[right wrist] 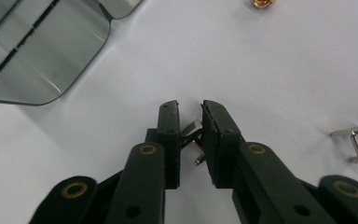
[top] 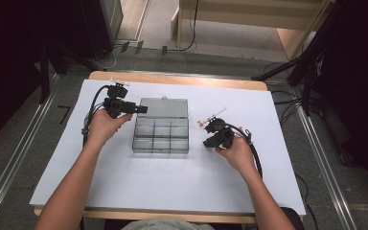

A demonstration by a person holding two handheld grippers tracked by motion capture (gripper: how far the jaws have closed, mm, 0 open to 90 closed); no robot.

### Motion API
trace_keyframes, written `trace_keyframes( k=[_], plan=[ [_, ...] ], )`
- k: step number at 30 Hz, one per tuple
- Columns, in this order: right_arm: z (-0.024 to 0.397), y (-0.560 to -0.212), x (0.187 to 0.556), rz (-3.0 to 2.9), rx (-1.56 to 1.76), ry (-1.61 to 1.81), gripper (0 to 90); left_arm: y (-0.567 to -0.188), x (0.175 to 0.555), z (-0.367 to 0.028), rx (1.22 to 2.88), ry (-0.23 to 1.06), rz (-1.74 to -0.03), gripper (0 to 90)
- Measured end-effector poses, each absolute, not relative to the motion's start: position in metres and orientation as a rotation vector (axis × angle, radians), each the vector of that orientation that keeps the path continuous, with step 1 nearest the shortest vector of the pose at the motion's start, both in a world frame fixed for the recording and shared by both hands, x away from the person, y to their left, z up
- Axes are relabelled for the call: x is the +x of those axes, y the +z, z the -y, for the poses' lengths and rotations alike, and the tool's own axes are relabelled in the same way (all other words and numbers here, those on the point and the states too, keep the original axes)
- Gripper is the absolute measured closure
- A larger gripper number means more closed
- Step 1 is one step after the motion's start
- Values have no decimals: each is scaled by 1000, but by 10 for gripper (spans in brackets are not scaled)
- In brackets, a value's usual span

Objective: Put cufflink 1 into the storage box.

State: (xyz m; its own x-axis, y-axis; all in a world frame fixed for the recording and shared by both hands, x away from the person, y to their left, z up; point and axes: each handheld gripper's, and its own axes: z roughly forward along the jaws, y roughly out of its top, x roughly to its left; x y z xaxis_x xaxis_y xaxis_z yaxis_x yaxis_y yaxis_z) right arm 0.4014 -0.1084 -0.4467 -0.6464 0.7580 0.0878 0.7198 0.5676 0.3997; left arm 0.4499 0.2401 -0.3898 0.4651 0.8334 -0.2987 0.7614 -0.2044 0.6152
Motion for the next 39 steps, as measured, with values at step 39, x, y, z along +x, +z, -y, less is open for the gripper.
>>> trace_keyframes(
  k=[39],
  plan=[
    [101,-420,396,-2697,1288,715,894,-387,449,-243,1991,124,-1324,346]
  ],
)
